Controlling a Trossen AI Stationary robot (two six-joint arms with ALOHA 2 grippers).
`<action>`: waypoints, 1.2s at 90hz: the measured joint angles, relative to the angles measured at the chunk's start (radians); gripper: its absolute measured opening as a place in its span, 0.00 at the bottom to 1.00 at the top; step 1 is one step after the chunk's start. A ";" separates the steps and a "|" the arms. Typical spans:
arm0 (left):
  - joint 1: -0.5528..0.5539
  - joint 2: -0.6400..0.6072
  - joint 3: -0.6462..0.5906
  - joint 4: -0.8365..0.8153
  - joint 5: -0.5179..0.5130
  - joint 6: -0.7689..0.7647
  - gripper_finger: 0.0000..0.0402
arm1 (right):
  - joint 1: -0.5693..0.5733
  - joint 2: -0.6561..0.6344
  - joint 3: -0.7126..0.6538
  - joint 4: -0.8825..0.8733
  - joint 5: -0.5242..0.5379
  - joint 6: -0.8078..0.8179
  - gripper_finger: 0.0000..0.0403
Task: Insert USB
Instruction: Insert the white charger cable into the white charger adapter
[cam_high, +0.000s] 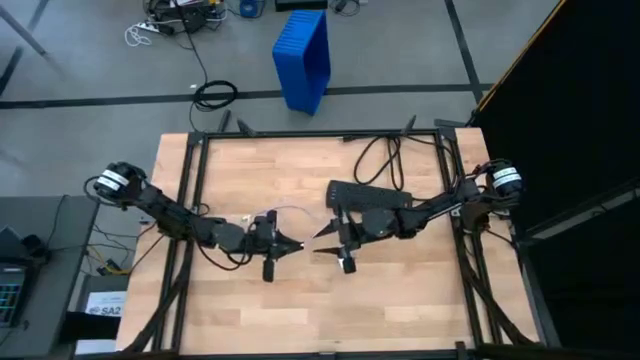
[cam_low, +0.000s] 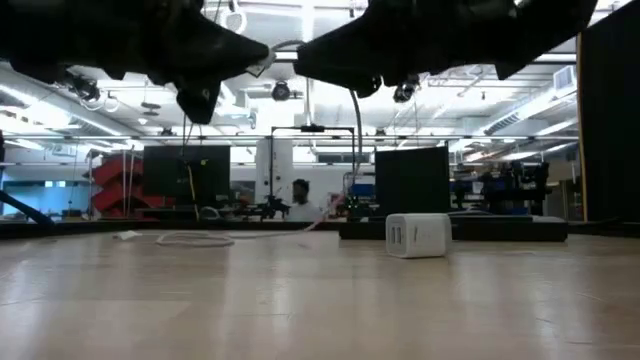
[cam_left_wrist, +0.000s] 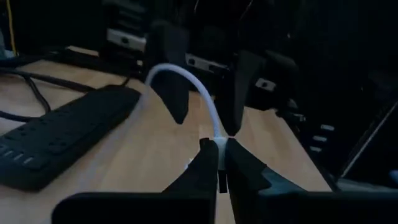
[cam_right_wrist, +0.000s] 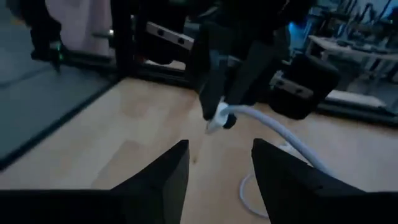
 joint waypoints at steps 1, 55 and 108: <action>0.000 0.000 0.000 0.000 0.000 0.001 0.00 | 0.000 0.000 -0.001 0.003 0.000 0.002 0.37; 0.000 0.114 0.005 0.199 -0.025 0.157 0.00 | -0.003 0.000 -0.002 0.086 -0.007 0.107 0.31; 0.000 0.184 0.076 0.202 -0.015 0.175 0.00 | 0.006 0.000 -0.002 0.094 0.000 0.105 0.11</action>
